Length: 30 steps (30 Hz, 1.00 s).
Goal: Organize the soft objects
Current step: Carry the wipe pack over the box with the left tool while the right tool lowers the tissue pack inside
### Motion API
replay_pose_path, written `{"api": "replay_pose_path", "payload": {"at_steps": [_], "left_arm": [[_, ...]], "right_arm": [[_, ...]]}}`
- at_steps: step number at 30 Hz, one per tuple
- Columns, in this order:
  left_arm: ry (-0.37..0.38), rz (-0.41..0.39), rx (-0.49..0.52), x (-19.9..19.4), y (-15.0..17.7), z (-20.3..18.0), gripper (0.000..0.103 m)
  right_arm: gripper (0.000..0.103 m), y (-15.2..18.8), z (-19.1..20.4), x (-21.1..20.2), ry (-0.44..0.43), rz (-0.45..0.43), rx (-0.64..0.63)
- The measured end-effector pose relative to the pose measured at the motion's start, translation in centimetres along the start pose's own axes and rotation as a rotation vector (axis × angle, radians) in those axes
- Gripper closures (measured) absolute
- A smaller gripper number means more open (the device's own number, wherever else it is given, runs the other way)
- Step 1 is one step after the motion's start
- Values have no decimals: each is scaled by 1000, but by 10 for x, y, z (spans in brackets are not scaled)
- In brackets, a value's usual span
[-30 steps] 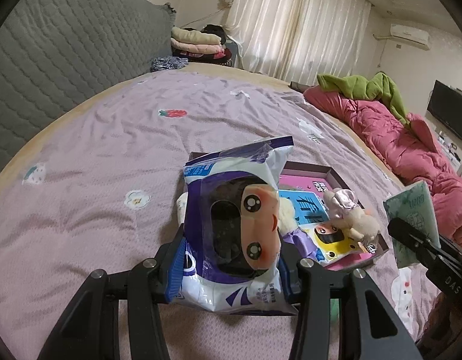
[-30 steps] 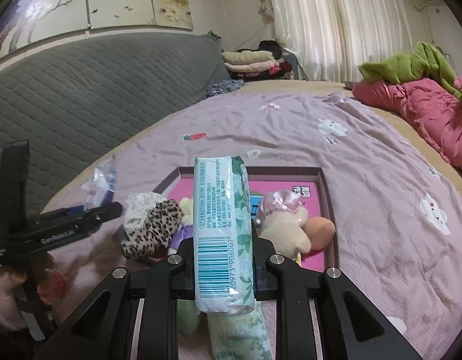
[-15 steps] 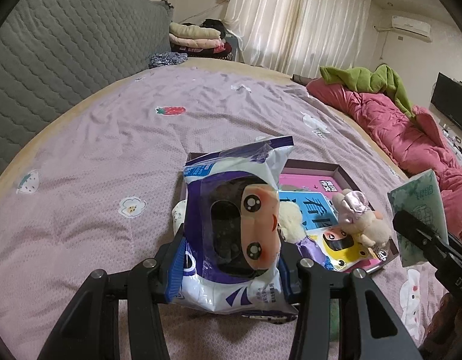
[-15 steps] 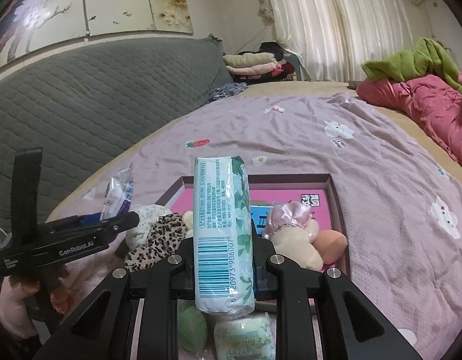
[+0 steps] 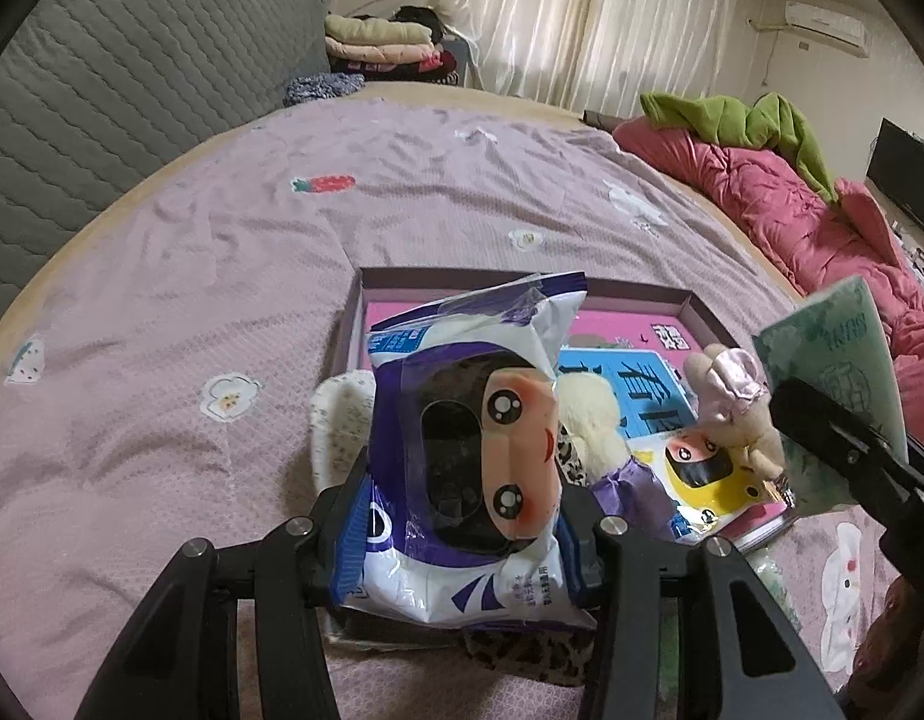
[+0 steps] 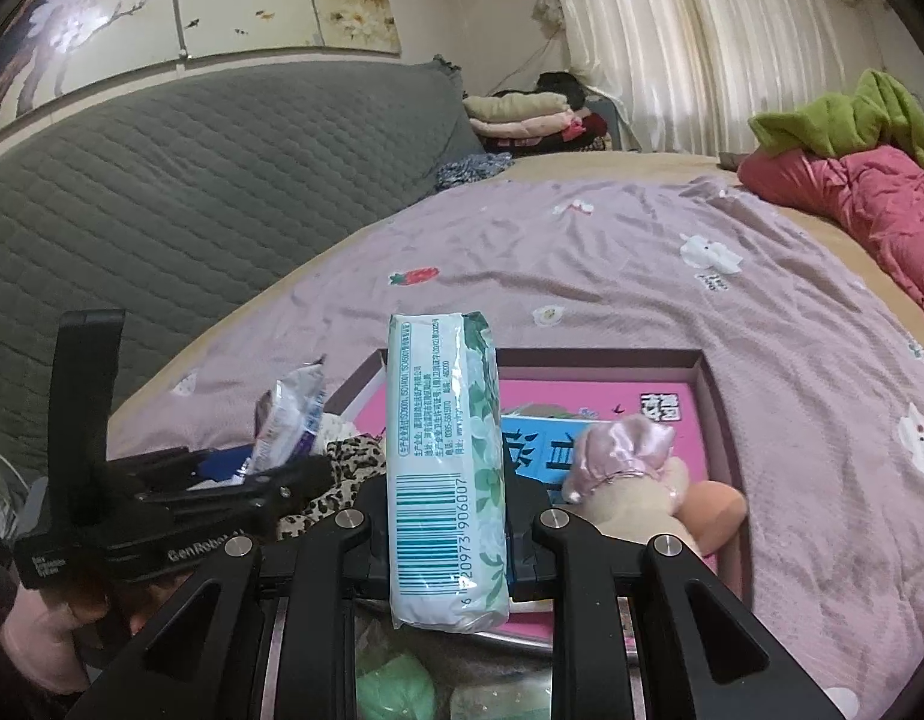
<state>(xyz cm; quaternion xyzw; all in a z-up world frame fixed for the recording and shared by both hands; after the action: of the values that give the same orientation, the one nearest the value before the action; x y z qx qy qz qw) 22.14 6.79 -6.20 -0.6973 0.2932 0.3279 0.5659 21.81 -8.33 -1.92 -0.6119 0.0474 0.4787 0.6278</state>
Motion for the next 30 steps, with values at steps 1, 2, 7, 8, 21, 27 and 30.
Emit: {"api": "replay_pose_path", "payload": {"at_steps": [1, 2, 7, 8, 21, 27, 30], "left_arm": [[1, 4, 4, 2, 1, -1, 53], [1, 6, 7, 3, 1, -2, 53], [23, 29, 18, 9, 4, -8, 53], [26, 33, 19, 11, 5, -9, 53], [1, 71, 22, 20, 7, -7, 53], [-5, 73, 23, 21, 7, -7, 53], [-4, 74, 21, 21, 7, -7, 53]], "right_arm": [[80, 0, 0, 3, -3, 6, 0], [80, 0, 1, 5, -3, 9, 0], [80, 1, -2, 11, -5, 26, 9], [80, 1, -2, 12, -4, 28, 10], [79, 10, -8, 33, -65, 110, 65], [79, 21, -2, 48, -47, 164, 42], [78, 26, -5, 54, -9, 191, 34]]}}
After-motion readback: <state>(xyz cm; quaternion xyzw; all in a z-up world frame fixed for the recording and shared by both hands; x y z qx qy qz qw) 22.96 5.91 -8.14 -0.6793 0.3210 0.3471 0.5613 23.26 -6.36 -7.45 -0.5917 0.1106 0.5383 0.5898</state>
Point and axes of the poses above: each gripper's, at about its wrist camera, not at the fingertips, and x roughly the way its jaws point, z to its left, y to its underside, the point moved 5 cm from there along x, roughly the way its jaws point, and after that the axes turned 4 degrees about z, right-handed, at the moved point
